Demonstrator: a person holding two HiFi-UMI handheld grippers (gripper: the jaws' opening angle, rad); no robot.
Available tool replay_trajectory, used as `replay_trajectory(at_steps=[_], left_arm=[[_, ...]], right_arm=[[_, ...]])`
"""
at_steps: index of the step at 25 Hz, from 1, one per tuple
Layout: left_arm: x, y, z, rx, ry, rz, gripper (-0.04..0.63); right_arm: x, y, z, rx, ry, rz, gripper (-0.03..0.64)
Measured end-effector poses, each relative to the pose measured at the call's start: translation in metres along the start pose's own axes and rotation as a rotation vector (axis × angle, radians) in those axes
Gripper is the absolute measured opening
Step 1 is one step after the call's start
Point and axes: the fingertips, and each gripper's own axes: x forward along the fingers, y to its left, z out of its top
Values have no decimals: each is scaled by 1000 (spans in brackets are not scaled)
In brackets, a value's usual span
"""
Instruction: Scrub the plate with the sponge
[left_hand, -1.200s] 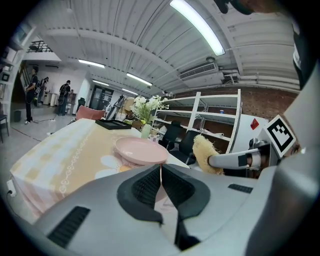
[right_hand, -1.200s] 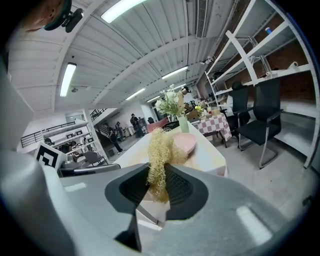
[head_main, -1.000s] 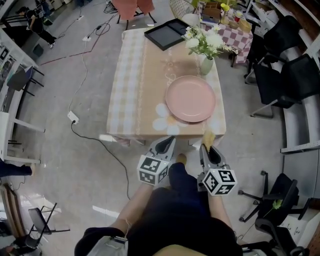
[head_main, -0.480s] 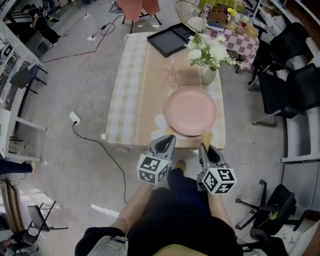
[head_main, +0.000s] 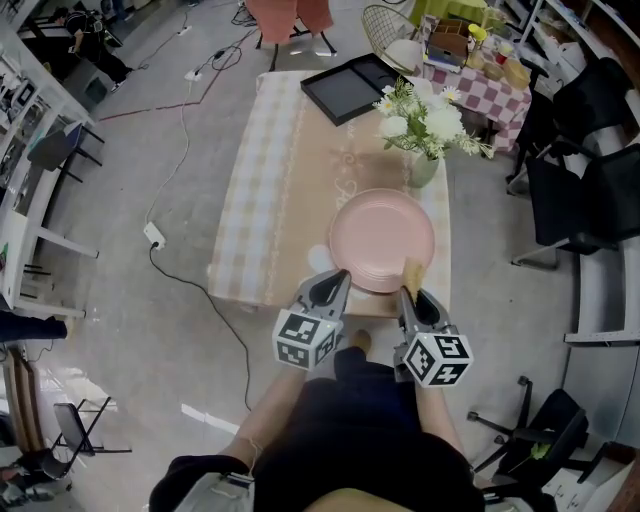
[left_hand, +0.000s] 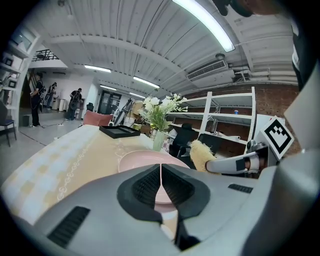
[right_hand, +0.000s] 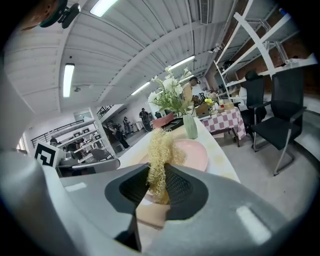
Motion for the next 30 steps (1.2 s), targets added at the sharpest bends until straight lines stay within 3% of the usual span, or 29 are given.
replay_trajectory(at_steps=[19, 30], left_arm=[[30, 25, 11, -15, 5, 52, 17], [40, 39, 15, 27, 74, 6, 17]], right_arm=[[35, -37, 33, 58, -5, -19, 83], [52, -53, 41, 57, 3, -160, 83]])
